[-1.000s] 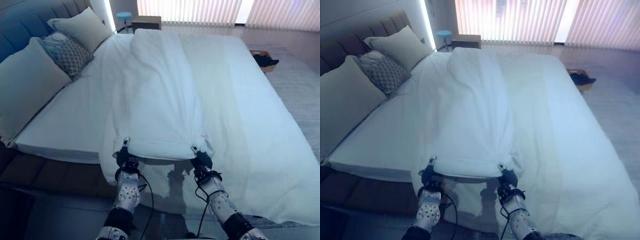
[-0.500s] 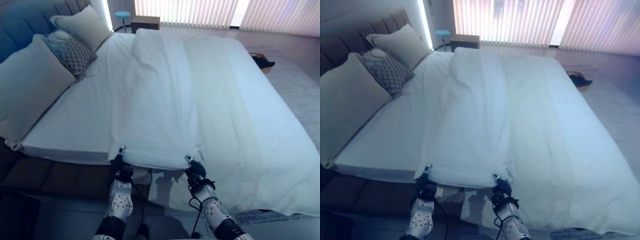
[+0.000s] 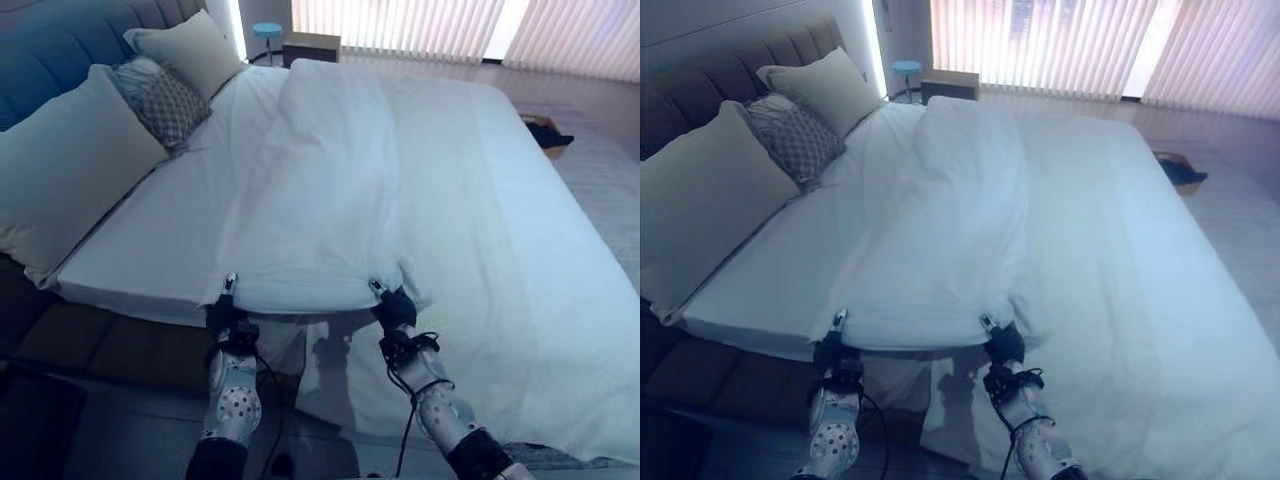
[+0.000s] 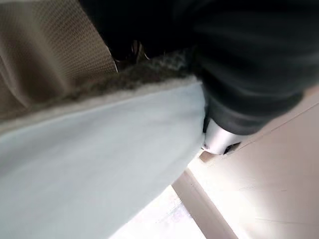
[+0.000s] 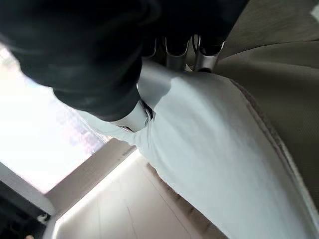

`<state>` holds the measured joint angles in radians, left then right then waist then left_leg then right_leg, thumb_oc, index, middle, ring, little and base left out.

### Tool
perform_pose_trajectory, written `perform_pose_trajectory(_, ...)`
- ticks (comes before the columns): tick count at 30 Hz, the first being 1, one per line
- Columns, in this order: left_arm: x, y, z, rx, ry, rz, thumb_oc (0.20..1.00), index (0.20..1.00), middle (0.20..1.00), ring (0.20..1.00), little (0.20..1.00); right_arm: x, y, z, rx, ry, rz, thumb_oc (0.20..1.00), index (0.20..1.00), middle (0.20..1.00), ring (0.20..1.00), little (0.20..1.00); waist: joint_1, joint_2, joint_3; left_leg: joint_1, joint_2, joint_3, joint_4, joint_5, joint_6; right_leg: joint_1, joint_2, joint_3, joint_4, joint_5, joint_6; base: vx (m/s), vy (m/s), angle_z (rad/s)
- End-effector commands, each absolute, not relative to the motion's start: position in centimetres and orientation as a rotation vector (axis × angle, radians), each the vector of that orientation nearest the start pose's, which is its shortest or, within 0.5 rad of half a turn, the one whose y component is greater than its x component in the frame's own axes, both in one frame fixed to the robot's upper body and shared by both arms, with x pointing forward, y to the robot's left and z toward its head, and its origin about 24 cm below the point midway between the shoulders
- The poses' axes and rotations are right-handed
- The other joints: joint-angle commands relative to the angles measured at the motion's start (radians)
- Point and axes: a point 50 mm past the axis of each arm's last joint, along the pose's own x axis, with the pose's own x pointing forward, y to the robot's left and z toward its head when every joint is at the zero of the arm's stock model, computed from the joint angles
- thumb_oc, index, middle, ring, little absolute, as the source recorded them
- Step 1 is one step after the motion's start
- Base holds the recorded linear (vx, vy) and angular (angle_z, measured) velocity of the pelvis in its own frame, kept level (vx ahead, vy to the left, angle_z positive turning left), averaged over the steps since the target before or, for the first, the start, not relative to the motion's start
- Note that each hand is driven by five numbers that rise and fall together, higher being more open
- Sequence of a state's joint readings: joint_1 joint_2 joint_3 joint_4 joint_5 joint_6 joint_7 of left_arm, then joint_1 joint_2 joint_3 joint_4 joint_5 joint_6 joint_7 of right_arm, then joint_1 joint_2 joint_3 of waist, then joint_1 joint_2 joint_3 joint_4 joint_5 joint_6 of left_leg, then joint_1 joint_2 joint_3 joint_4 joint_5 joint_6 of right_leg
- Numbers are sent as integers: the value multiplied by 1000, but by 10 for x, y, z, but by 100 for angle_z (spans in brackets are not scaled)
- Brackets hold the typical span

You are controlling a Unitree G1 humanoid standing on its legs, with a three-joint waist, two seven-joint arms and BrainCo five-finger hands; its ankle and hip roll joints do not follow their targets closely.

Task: Make the bed

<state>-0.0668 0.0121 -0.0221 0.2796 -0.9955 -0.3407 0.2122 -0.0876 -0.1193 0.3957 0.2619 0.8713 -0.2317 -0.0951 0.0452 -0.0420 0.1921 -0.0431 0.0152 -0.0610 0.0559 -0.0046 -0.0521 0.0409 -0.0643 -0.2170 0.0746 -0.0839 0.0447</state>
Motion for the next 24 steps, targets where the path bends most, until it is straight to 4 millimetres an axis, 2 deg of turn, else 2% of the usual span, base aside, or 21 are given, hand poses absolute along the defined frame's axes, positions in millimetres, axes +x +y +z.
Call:
perform_pose_trajectory(1, 244, 241, 27, -880, -259, 627, 200, 200, 200, 200, 200, 247, -136, 3, 655, 83, -33, 200, 200, 200, 200, 200, 26, -27, 37, -107, -71, 10, 110, 1, -14, -101, -8, -31, 44, 22, 15, -202, -69, 88)
perform_pose_trajectory(4, 248, 235, 20, -821, -201, 613, 200, 200, 200, 200, 200, 246, -135, -11, 617, 168, -27, 200, 200, 200, 200, 200, 39, -23, 96, -194, -70, -25, 209, -8, -34, -152, -21, -53, 75, 24, 12, -164, -30, 86)
perform_pose_trajectory(5, 251, 237, 15, -791, -169, 634, 200, 200, 200, 200, 200, 252, -131, -14, 577, 198, -5, 200, 200, 200, 200, 200, 52, -32, 124, -230, -35, -40, 206, -4, -32, -188, -24, -48, 79, 32, 19, -125, -33, 11)
perform_pose_trajectory(6, 251, 237, 15, -791, -170, 634, 200, 200, 200, 200, 200, 253, -131, -14, 577, 197, -5, 200, 200, 200, 200, 200, 52, -32, 124, -231, -35, -40, 206, -4, -32, -188, -24, -47, 80, 32, 19, -74, 4, -10)
perform_pose_trajectory(7, 255, 238, 13, -751, -146, 644, 200, 200, 200, 200, 200, 260, -127, -18, 563, 224, -16, 200, 200, 200, 200, 200, 58, -34, 140, -248, 14, -36, 143, 39, -32, -215, -21, -39, 70, 45, 29, -5, 27, -10)
perform_pose_trajectory(8, 255, 238, 13, -751, -147, 644, 200, 200, 200, 200, 200, 260, -127, -18, 563, 224, -16, 200, 200, 200, 200, 200, 59, -34, 140, -248, 14, -36, 142, 40, -33, -215, -21, -38, 70, 45, 29, 14, 104, -19)
perform_pose_trajectory(9, 257, 238, 7, -700, -98, 664, 200, 200, 200, 200, 200, 262, -124, -28, 556, 275, -47, 200, 200, 200, 200, 200, 62, -31, 151, -245, 40, -2, 80, 59, -24, -244, -21, -38, 60, 60, 40, 19, 77, -21)
perform_pose_trajectory(12, 260, 235, 4, -675, -74, 677, 200, 200, 200, 200, 200, 267, -117, -30, 551, 304, -57, 200, 200, 200, 200, 200, 68, -31, 173, -257, 44, 9, 28, 83, -27, -276, -17, -27, 44, 83, 46, -6, 130, -35)
perform_pose_trajectory(13, 265, 228, 1, -645, -33, 671, 200, 200, 200, 200, 200, 274, -113, -35, 516, 347, -83, 200, 200, 200, 200, 200, 78, -26, 196, -280, 31, 21, 13, 89, -23, -299, -26, -22, 20, 107, 48, 10, 118, -12)
perform_pose_trajectory(18, 270, 219, -8, -593, 30, 717, 200, 200, 200, 200, 200, 289, -105, -32, 426, 373, -91, 200, 200, 200, 200, 200, 100, -28, 244, -349, 11, 39, 24, 87, -18, -359, -44, 2, -16, 152, 63, 22, 162, -1)
perform_pose_trajectory(21, 289, 210, 4, -559, 20, 710, 200, 200, 200, 200, 200, 313, -102, -11, 417, 317, -136, 200, 200, 200, 200, 200, 107, -23, 293, -409, -1, 52, 35, 86, -12, -411, -59, 14, -29, 172, 71, 6, 129, 9)
perform_pose_trajectory(22, 294, 212, 9, -543, 10, 724, 369, 369, 369, 369, 369, 319, -103, -6, 418, 306, -151, 520, 520, 520, 520, 520, 107, -20, 309, -427, -7, 55, 37, 88, -11, -426, -66, 14, -31, 180, 76, -16, 100, -5)
perform_pose_trajectory(23, 299, 211, 10, -515, 19, 711, 878, 878, 878, 878, 878, 324, -106, -3, 394, 295, -157, 1000, 1000, 1000, 1000, 1000, 105, -21, 318, -433, -7, 57, 37, 89, -10, -434, -67, 15, -31, 184, 76, 5, 87, -20)
perform_pose_trajectory(24, 307, 214, 16, -485, 18, 718, 1000, 1000, 1000, 1000, 1000, 329, -108, 0, 381, 293, -170, 1000, 1000, 1000, 1000, 1000, 102, -18, 325, -443, -10, 61, 37, 90, -12, -440, -71, 16, -36, 189, 78, 9, 44, -17)
